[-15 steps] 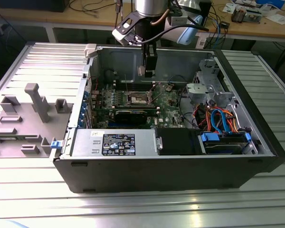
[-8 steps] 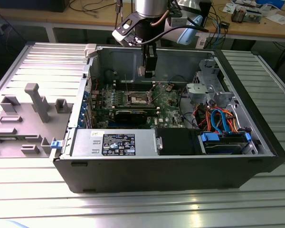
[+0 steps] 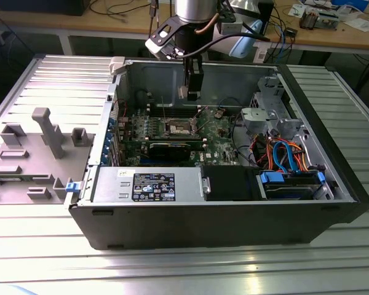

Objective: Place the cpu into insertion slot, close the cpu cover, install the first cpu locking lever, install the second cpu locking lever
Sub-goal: 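Place the cpu into insertion slot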

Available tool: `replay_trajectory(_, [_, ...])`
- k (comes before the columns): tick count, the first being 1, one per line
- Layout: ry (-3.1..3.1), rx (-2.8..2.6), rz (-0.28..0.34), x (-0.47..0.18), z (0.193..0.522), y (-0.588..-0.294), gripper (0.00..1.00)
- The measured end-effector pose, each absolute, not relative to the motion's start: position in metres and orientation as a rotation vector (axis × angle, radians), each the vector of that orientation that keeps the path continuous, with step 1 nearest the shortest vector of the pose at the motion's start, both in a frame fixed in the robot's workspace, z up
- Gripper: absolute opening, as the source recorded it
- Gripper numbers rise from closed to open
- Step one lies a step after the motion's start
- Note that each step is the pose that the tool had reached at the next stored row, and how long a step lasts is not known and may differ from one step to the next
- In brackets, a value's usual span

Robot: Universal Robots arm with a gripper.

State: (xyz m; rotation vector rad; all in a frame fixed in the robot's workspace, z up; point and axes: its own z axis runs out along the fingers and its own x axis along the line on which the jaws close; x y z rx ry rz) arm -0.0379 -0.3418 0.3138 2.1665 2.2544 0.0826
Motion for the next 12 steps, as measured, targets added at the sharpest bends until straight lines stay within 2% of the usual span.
replay_trajectory(12, [2.234,2.186,0.081,-0.049,0.285,-0.342,0.54])
